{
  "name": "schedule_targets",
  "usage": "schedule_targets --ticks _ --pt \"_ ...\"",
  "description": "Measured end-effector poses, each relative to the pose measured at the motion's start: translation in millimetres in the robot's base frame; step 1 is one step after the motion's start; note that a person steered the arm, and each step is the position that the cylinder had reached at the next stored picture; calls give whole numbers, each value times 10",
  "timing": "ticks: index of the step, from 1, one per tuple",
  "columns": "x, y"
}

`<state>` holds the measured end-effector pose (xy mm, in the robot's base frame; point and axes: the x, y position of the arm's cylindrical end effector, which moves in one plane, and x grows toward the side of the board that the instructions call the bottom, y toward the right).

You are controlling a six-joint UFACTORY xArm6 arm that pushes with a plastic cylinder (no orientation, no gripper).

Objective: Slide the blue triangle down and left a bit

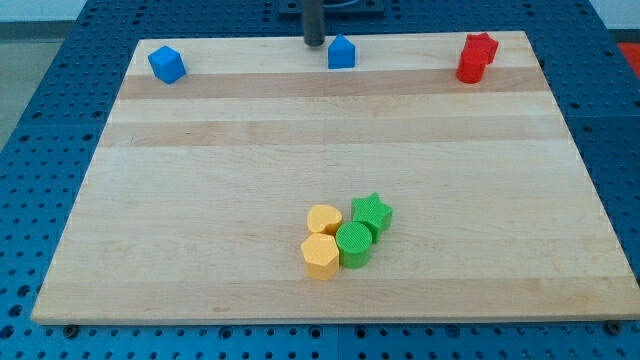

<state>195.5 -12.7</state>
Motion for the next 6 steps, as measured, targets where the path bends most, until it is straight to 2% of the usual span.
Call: schedule_targets --ticks 2,6 --pt "60 427" --pt "760 400"
